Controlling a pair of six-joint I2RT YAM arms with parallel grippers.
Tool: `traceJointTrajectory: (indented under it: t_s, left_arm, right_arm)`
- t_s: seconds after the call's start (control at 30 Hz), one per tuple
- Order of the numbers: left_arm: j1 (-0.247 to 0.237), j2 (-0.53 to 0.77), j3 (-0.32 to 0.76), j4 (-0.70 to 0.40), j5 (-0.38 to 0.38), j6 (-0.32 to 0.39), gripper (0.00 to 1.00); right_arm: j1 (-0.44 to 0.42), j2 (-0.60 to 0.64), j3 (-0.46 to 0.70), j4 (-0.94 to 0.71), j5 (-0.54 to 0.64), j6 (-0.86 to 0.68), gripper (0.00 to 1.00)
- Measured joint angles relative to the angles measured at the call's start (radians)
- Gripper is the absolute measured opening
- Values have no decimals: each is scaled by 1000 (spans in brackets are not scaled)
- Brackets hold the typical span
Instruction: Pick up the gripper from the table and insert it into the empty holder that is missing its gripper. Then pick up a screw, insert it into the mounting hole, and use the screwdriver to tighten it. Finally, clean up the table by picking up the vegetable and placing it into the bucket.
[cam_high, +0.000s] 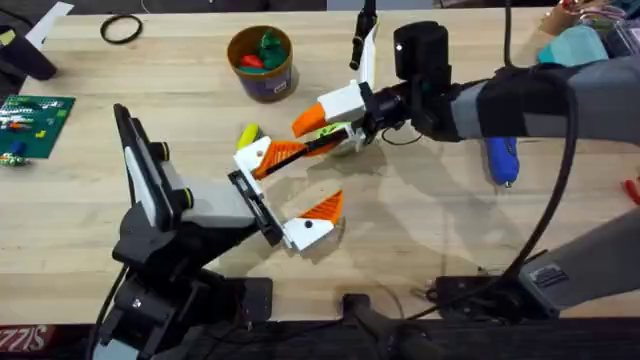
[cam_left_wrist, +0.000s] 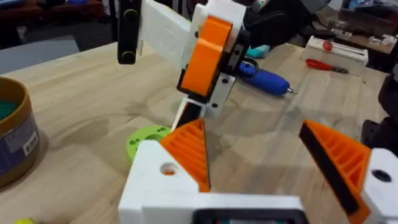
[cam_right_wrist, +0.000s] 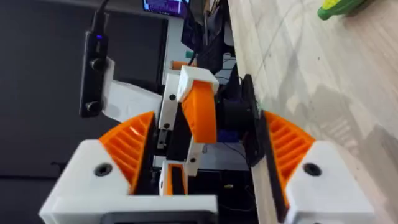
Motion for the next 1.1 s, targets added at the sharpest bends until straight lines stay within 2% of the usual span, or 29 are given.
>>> traceJointTrajectory:
  t_s: [0.13, 0.2, 0.27, 0.3, 0.4, 0.47, 0.53, 1.1]
  left_arm:
    - [0, 0, 0, 0, 0, 0, 983]
    - [0, 0, 0, 0, 0, 0, 983]
    - [0, 0, 0, 0, 0, 0, 983]
    - [0, 0, 0, 0, 0, 0, 983]
    - [0, 0, 0, 0, 0, 0, 983]
    - [0, 0, 0, 0, -2, -1, 983]
    - [0, 0, 0, 0, -2, -1, 983]
    - [3, 2, 0, -2, -28, -23, 983]
  right_arm:
    - [0, 0, -1, 1, 0, -11, 705]
    - [2, 0, -1, 0, 0, -11, 427]
    - [8, 0, -1, -1, 0, -18, 243]
    - [12, 0, -1, -1, 0, -19, 199]
    - [29, 0, -1, -1, 0, -26, 160]
    - [34, 0, -1, 0, 10, -42, 46]
    - [34, 0, -1, 0, 15, -44, 12]
    - [46, 0, -1, 9, 95, -35, 7]
